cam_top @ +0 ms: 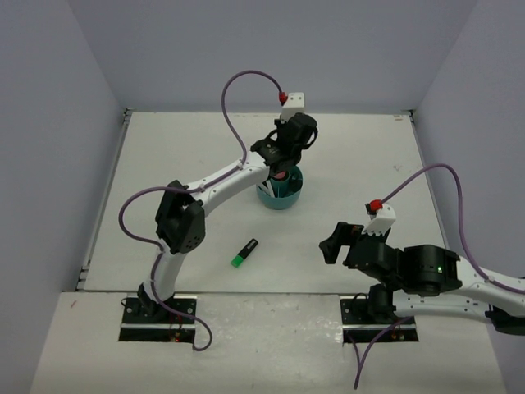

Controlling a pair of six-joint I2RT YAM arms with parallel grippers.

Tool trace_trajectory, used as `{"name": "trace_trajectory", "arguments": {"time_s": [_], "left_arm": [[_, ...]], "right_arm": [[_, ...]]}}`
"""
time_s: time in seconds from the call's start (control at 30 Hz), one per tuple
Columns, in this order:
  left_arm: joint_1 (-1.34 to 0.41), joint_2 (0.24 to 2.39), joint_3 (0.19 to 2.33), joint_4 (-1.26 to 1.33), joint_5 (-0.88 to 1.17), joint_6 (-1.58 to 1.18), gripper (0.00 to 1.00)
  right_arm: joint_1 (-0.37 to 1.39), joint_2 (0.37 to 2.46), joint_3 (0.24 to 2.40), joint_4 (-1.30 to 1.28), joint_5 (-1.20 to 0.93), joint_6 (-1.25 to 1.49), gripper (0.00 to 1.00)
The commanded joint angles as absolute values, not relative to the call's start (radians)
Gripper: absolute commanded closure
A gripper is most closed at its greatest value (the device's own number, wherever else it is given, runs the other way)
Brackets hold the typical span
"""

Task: Sort the stationery into containers
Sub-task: Place the pen in the storage box, then pick up the pen from the center of the board.

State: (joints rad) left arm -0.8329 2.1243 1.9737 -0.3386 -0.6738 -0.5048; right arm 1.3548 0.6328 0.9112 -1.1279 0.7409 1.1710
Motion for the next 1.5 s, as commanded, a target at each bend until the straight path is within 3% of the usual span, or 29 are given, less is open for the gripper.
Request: {"name": "trace_trajectory", "arguments": {"time_s": [0.0,0.37,0.57,0.83,0.9,0.97,1.0,1.17,1.4,1.47], "left_arm": [[-0.828,2.076,1.889,-0.253,-0.707,-0.523,1.00],[-0.828,2.037,1.751,-0.218,-0.652,-0.584,1.00],[-0.828,2.011,1.741,-0.219,-0.616,-0.587,0.58],[-0.841,1.883,1.739,-0.236,-0.576,-0.586,0.38],[-0.847,1.838,1.733,-0.243,-0.572,-0.584,0.28],[-0.854,1.731,1.708,-0.254,-0.565,-0.571,0.09],[-0.854,1.670,1.697,-0.266,-0.561,-0.564,0.04],[-0.854,1.386,1.549,-0.381,-0.593,-0.571,0.00],[-0.852,0.939,1.252,-0.547,-0.697,-0.642,0.00],[-0.851,0.845,1.210,-0.630,-0.706,-0.666,0.00]], "right_arm": [[1.359,0.609,0.888,-1.087,0.758,1.185,0.01],[1.359,0.628,0.890,-1.062,0.750,1.160,0.01],[1.359,0.647,0.891,-1.036,0.747,1.134,0.01],[1.359,0.662,0.866,-0.976,0.741,1.098,0.01],[1.358,0.665,0.849,-0.892,0.726,1.045,0.01],[1.358,0.687,0.819,-0.753,0.646,0.943,0.01],[1.358,0.705,0.822,-0.722,0.622,0.924,0.01],[1.358,1.006,0.936,-0.659,0.568,0.945,0.01],[1.358,1.641,1.352,-0.869,0.588,1.239,0.01],[1.359,1.722,1.424,-0.837,0.527,1.256,0.02]]}}
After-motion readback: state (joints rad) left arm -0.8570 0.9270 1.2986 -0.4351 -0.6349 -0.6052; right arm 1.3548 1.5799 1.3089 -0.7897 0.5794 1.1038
